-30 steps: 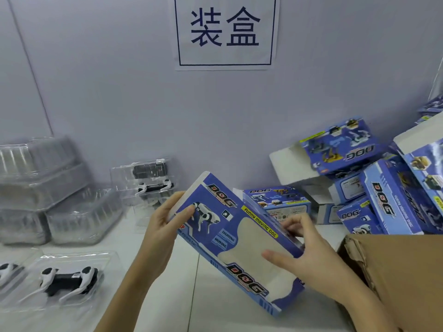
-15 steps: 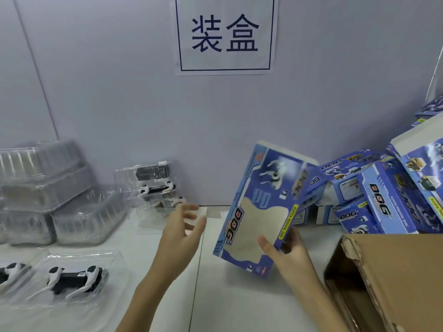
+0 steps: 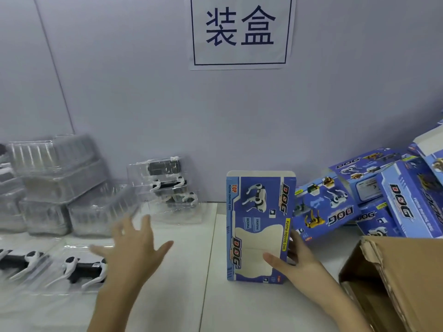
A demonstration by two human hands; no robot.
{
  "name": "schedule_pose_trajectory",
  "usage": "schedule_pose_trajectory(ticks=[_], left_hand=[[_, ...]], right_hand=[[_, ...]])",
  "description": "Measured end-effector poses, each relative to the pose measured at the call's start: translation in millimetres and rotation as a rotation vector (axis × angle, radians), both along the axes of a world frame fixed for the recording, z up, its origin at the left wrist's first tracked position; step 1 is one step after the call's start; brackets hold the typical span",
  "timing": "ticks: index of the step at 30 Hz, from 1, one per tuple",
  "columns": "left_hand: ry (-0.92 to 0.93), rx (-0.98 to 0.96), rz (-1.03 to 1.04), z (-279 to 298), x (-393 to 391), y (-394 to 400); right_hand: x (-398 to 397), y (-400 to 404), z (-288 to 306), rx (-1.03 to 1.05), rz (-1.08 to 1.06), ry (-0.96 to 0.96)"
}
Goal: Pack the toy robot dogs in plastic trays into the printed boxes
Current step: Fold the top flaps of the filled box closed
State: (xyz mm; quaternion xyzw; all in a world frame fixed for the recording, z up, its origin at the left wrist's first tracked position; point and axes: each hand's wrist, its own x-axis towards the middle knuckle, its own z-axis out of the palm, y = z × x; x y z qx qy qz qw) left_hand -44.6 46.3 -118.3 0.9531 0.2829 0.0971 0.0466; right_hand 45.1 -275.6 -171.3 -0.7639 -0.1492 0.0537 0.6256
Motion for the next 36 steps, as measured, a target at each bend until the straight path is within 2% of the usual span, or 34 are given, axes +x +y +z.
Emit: schedule_pose_trajectory(ticks=[4, 7, 11, 18, 25, 28, 30, 33, 36], left_hand=[[0.177, -0.083, 0.240, -8.4, -8.5, 27.8], [0.260, -0.051, 0.250, -20.6, -2.4, 24.2], [0.284, 0.122, 0.211, -22.4, 4.2, 9.7], [0.043, 0.206, -0.049, -26.7, 12.2, -19.6], [-0.129, -0.014, -0.313, -25.9, 16.4, -56.5], [-0.146, 0.003, -0.380, -24.5, 16.8, -71.2], [-0.045, 0.128, -0.316, -28.4, 16.3, -78.8], [0.135, 0.325, -0.102, -34.5, 13.9, -85.7], [0.103, 0.294, -0.115, -35.5, 15.9, -84.7]], right_hand=[[2.5, -0.8, 1.9, -0.079, -0.030, -0.009], [0.6, 0.7, 4.3, -0.105, -0.057, -0.017], [-2.9, 1.1, 12.5, -0.062, -0.070, -0.042], [-7.5, 3.1, 19.7, -0.007, -0.075, -0.065], [-8.3, 2.8, 19.3, -0.012, -0.078, -0.076], [-9.1, 3.3, 20.2, -0.014, -0.096, -0.073], [-9.5, 3.6, 20.1, -0.013, -0.108, -0.073], [-8.2, 5.6, 18.6, -0.003, -0.131, -0.073], [-8.6, 8.3, 18.4, -0.007, -0.139, -0.073]])
